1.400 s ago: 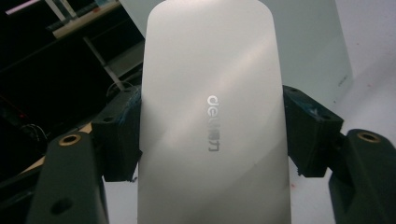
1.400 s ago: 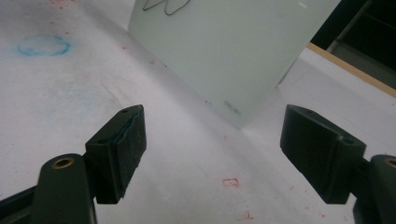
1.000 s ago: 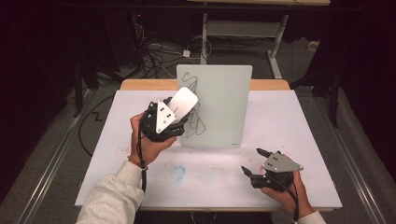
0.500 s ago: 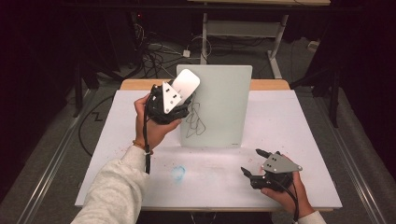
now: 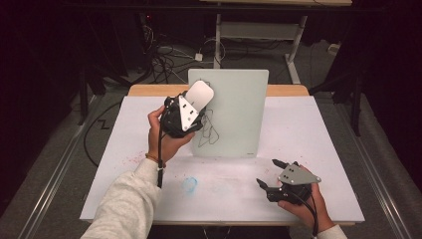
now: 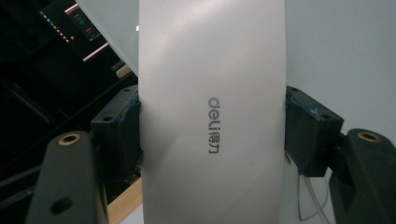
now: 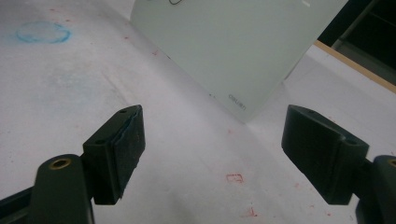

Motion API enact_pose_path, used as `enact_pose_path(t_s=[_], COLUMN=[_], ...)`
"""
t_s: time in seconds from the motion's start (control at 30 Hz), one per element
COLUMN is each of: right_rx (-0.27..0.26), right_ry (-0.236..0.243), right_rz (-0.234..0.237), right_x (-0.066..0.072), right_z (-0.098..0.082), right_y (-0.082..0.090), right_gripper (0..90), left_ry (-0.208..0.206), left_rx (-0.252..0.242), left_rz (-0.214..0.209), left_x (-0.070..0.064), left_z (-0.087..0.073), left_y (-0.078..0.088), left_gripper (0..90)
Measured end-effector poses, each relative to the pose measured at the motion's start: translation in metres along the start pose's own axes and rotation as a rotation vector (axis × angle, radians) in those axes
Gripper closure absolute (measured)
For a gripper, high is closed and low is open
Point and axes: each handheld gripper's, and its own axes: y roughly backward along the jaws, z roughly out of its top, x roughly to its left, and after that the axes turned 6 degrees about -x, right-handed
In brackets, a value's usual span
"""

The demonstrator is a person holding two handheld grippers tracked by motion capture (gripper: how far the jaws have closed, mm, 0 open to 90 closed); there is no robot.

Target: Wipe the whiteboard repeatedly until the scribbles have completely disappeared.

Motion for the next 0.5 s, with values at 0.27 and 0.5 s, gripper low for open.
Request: enact_pose_path(t_s=[0.27, 0.5], right_rx=[0.001, 0.003], right_ry=[0.008, 0.008], right_rz=[-0.011, -0.006], right_x=[0.000, 0.000], right_z=[0.000, -0.001], right_y=[-0.001, -0.002], right_gripper=[21.8, 21.8], left_ry=[-0.044, -0.034], left_rx=[0.013, 0.007], left_rz=[0.018, 0.035], left_x=[-0.009, 0.002], left_z=[-0.003, 0.013], left_y=[0.000, -0.001], left_gripper=[29.3, 29.2])
